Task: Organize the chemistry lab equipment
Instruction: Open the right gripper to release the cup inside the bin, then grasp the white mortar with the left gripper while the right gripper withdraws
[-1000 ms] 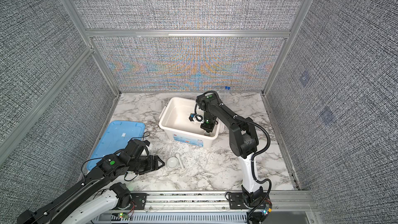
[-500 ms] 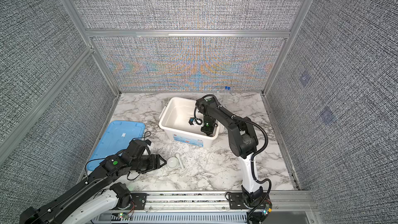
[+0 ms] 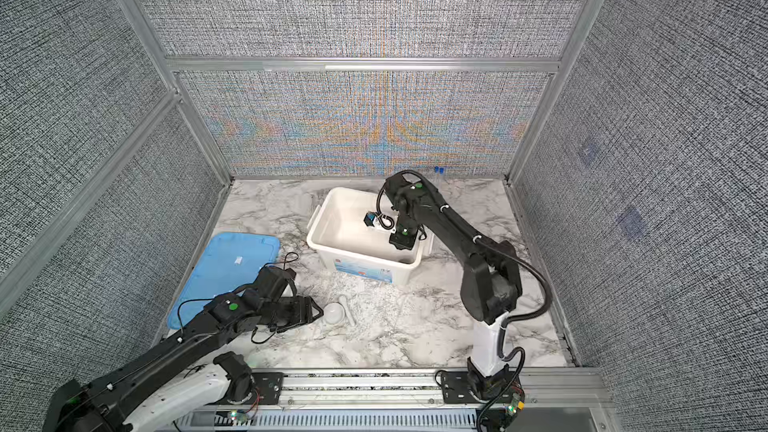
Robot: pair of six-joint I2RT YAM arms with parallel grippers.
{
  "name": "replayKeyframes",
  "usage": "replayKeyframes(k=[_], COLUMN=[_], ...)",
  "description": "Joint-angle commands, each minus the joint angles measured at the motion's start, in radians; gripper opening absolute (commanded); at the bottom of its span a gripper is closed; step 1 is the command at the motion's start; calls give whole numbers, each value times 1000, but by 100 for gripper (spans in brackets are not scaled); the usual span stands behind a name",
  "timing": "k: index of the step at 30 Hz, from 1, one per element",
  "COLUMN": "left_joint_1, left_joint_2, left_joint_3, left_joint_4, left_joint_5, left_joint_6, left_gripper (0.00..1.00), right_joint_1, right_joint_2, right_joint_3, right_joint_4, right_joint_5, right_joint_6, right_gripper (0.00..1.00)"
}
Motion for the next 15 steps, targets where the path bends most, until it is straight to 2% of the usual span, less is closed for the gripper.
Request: replayKeyframes(k=[1,5,8,12,15], left_joint_1=[-1,-19,-43,-86,-99], left_joint_2=[40,127,207,307,380], left_joint_3=[11,31,62,105,146], left_joint_4=[42,64,49,39,41], left_joint_5=[2,9,27,-13,-34], left_joint_6=[26,37,61,80,88], left_gripper=[67,63,61,56,46], right_joint_1=[25,75,83,98,110], right_joint_2=[-83,-189,-304,-489,-625], right_joint_3=[-8,-43,-139,-319,-444], right_joint_4=[29,57,143,303,415], right_joint_5=[5,76,-1,-99,-121], right_joint_6=[41,44,62,118,170], right_gripper=[31,32,32,32,32])
